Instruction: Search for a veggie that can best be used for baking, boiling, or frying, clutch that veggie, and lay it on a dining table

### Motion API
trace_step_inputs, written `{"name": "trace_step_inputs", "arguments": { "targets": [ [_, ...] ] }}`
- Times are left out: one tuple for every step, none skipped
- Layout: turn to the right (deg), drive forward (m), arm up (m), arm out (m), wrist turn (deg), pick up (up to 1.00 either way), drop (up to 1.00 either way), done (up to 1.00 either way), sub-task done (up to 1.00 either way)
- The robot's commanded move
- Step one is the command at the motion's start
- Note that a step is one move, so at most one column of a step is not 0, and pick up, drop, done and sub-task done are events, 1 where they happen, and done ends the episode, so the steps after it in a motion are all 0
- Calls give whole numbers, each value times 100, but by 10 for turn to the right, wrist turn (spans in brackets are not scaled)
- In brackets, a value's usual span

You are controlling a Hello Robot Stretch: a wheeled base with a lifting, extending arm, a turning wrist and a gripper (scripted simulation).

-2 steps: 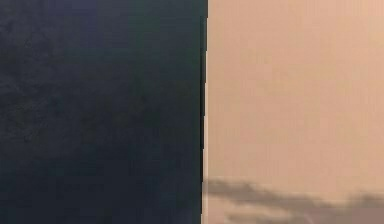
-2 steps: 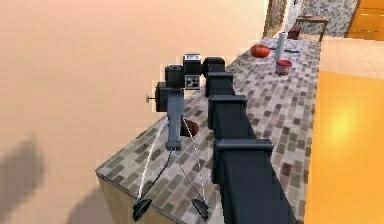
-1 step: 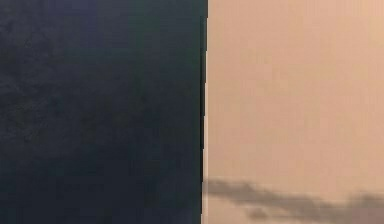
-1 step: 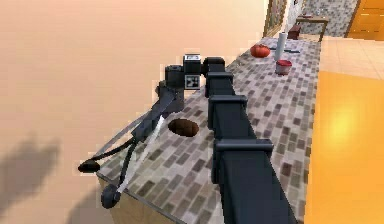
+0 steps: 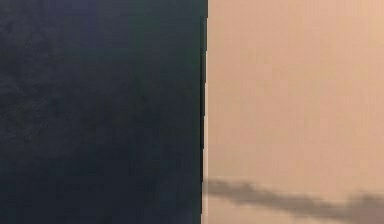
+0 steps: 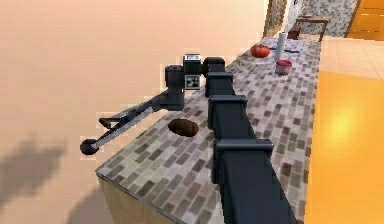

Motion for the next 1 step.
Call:
{"name": "trace_step_inputs", "arguments": {
  "targets": [
    [0, 0, 0, 0, 450, 0, 0, 0, 0]
  ]
}}
